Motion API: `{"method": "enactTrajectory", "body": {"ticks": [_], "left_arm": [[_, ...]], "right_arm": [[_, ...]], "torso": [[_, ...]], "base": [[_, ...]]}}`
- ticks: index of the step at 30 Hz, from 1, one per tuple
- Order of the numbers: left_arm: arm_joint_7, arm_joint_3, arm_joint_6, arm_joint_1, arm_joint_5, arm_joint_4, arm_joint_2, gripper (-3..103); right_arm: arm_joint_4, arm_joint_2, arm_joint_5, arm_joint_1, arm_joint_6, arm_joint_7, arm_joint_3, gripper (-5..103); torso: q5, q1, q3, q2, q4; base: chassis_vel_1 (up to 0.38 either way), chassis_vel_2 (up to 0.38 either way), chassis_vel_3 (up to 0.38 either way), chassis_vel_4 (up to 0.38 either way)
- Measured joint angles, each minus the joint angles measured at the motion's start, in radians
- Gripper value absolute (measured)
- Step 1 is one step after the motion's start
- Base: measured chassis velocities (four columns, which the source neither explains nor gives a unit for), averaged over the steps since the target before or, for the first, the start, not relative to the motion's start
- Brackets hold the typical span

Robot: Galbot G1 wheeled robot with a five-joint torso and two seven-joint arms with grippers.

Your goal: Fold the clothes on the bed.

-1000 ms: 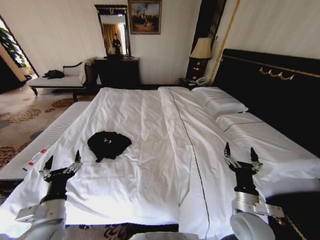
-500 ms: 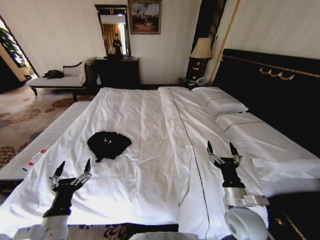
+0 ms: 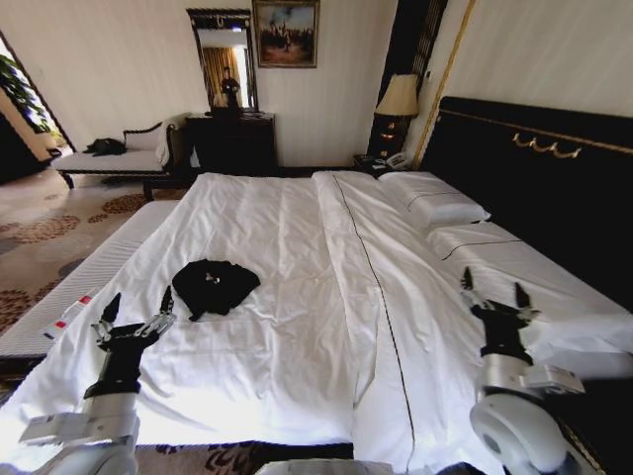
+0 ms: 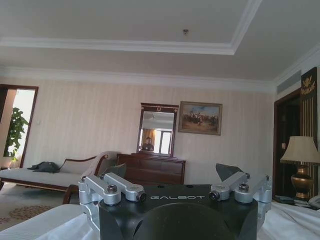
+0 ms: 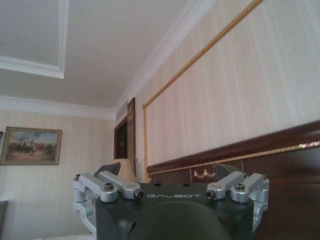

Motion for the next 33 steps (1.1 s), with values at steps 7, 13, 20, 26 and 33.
{"method": "enactTrajectory", "body": {"ticks": [7,13,20,26,33], "left_arm": [[0.02,0.014,0.038,0.004,-0.009,-0.034,0.033,100],[0.003,0.02,0.106,0.003,-0.004,-0.035,0.058,100],[0.016,0.034,0.125,-0.007,0.003,-0.035,0.05,100],[0.031,0.039,0.117,-0.011,0.009,-0.035,0.047,100],[0.03,0.041,0.072,-0.021,0.026,-0.028,0.034,100]], "right_arm": [[0.199,0.234,0.054,-0.154,-0.298,-0.226,0.082,100],[0.199,0.233,0.096,-0.151,-0.335,-0.398,0.095,100],[0.2,0.203,0.085,-0.134,-0.204,-0.526,0.081,100],[0.146,0.208,0.036,-0.117,-0.167,-0.572,0.063,100],[0.078,0.271,-0.035,-0.097,-0.114,-0.605,0.021,100]], "torso": [[-0.0008,0.0,0.0,0.0,-0.0014],[-0.0005,0.0,0.0,0.0,-0.0002],[-0.0007,0.0,0.0,0.0,-0.0003],[-0.0005,0.0,0.0,0.0,-0.0003],[-0.0005,0.0,0.0,0.0,-0.0003]], "base": [[0.0,0.0,0.0,0.0],[0.0,0.0,0.0,0.0],[0.0,0.0,0.0,0.0],[0.0,0.0,0.0,0.0],[0.0,0.0,0.0,0.0]]}}
